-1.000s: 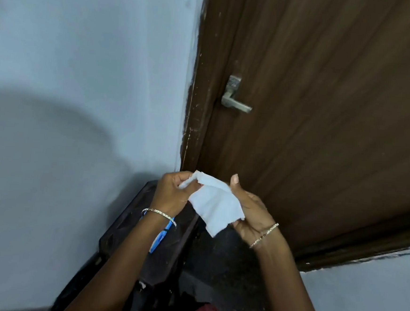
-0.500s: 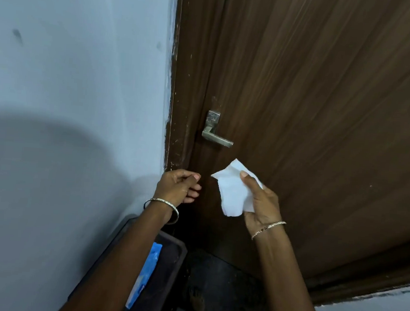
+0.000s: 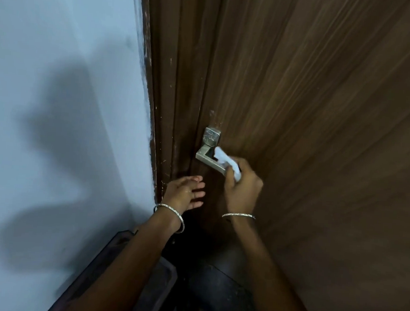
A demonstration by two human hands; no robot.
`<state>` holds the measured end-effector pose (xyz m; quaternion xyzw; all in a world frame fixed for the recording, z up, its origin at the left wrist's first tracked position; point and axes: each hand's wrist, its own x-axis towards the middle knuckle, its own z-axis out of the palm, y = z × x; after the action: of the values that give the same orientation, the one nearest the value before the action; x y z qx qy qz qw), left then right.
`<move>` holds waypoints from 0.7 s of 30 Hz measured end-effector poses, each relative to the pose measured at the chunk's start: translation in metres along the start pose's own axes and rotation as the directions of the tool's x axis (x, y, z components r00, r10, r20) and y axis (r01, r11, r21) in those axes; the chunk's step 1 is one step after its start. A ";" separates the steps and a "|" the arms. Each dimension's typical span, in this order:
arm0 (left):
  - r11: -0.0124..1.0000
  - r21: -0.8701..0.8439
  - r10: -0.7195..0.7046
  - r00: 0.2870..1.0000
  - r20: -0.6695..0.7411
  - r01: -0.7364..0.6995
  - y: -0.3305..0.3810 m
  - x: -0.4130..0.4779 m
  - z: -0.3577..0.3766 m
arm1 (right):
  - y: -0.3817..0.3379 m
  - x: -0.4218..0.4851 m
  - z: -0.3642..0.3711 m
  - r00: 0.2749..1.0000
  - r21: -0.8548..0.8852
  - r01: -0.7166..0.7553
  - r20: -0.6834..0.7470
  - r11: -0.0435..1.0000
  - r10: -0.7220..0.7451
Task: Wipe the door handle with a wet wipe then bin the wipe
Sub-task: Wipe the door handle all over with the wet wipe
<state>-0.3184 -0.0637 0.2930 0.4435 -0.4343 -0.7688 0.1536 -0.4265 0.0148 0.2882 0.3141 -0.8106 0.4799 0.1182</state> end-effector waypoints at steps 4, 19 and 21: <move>0.993 -0.115 -0.022 0.999 -0.031 0.018 0.000 0.019 0.004 | 0.008 -0.014 0.013 0.980 -0.033 0.084 0.184 0.996 -0.076; 0.983 -0.185 0.006 0.996 -0.092 -0.023 0.000 0.032 0.012 | -0.008 0.044 0.025 0.914 -0.003 0.012 0.404 1.000 -0.010; 0.979 -0.200 0.010 0.994 -0.109 -0.032 -0.002 0.032 0.012 | -0.010 0.040 0.030 0.935 -0.023 0.086 0.347 0.996 -0.073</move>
<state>-0.3464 -0.0763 0.2768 0.4619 -0.3498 -0.7822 0.2290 -0.4476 -0.0300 0.2996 0.4240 -0.8142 0.3967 -0.0010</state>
